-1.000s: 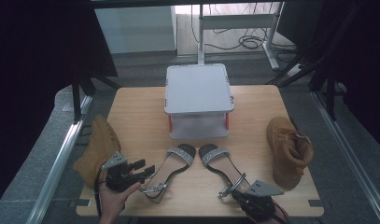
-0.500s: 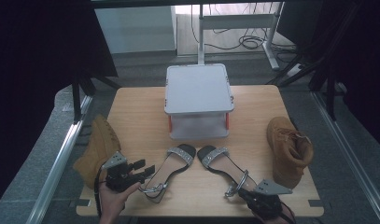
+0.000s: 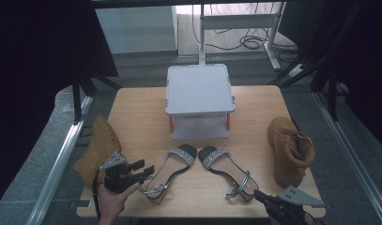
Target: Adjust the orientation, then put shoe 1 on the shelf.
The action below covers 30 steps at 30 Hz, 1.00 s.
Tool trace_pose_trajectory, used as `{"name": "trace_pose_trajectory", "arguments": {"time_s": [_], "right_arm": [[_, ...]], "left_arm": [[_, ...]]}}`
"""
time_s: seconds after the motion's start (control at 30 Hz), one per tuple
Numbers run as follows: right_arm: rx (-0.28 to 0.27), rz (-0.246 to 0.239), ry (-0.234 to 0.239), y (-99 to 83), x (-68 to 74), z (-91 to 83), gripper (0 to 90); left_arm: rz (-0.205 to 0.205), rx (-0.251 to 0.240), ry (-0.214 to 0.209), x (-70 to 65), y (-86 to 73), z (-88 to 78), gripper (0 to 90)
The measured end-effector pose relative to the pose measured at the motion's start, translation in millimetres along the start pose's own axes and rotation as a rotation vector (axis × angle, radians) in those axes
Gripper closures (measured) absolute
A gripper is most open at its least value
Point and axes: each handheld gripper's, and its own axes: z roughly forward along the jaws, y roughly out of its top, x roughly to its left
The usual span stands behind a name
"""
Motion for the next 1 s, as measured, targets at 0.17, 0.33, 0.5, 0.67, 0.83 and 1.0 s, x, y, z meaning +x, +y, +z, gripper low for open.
{"name": "trace_pose_trajectory", "arguments": {"time_s": [0.17, 0.33, 0.5, 0.67, 0.83, 1.0], "right_arm": [[-0.005, 0.0, -0.027, 7.4, -3.3, 1.8, 89.7], [0.003, -0.032, -0.038, 24.9, -1.3, 11.6, 84.9], [0.008, -0.062, -0.035, 47.3, 0.4, 26.0, 72.8], [0.037, -0.074, -0.022, 58.8, -1.3, 43.3, 60.8], [0.046, -0.061, -0.007, 68.3, -3.6, 57.3, 55.6], [0.045, -0.051, -0.004, 76.7, -5.4, 66.5, 51.4]], "left_arm": [[0.008, 0.016, -0.006, -3.8, 0.2, 3.8, 44.5], [0.025, 0.042, -0.004, -8.2, -0.5, 8.9, 44.0], [0.04, 0.044, 0.018, -10.6, 1.7, 10.7, 42.0], [0.056, 0.061, 0.044, -13.9, 5.0, 16.7, 39.5], [0.085, 0.088, 0.057, -21.5, 10.5, 22.5, 38.4], [0.109, 0.105, 0.063, -27.7, 18.6, 22.7, 37.4]]}}
